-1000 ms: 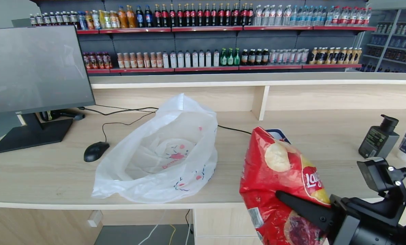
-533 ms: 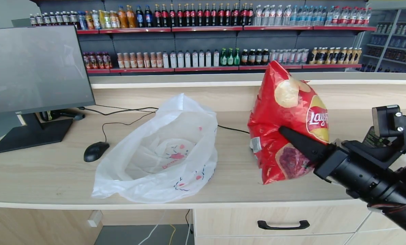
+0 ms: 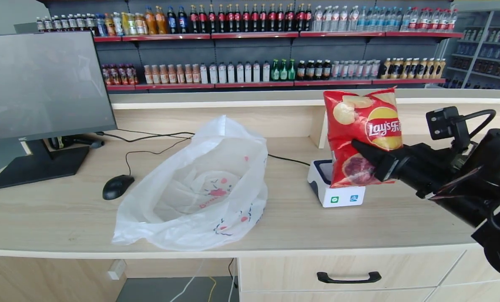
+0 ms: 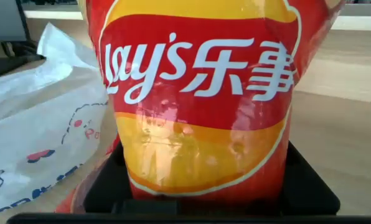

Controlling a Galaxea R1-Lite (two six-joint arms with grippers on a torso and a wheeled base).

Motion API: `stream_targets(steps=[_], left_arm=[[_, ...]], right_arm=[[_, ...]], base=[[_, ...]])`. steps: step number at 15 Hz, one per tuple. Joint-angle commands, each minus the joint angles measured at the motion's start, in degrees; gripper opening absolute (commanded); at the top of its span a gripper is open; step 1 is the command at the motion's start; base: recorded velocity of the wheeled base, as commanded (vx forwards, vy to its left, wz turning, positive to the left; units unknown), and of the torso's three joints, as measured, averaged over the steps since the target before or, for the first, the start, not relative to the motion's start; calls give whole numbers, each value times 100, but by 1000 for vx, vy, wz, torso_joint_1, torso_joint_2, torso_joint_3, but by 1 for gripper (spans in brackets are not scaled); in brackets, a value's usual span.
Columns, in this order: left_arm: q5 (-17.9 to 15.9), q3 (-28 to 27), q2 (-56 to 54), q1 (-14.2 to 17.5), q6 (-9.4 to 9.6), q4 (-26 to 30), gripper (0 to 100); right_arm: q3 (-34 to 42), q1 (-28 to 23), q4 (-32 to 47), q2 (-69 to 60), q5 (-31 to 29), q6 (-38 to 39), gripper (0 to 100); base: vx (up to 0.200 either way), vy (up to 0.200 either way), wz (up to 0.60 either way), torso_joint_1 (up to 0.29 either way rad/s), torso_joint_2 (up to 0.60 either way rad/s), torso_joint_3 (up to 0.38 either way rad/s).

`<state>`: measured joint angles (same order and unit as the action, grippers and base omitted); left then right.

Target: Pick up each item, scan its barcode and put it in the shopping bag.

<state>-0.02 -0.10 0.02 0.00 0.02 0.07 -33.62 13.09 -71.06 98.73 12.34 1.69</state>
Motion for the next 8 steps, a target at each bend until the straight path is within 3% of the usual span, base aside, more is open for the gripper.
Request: stream_targets(steps=[1,3,8], left_arm=[[2,1,-2,0,6,1,100],[2,1,-2,9,6,1,100],[2,1,-2,0,-2,1,100]], right_arm=[[-681,-439,883,-12,-12,-626,0],[-909,-676,1745,-12,-12,-1224,0],[-953,-246,1736,76,-372,-1259,0]], base=[[0,0,0,0,0,0],[0,0,0,0,0,0],[0,0,0,0,0,0]])
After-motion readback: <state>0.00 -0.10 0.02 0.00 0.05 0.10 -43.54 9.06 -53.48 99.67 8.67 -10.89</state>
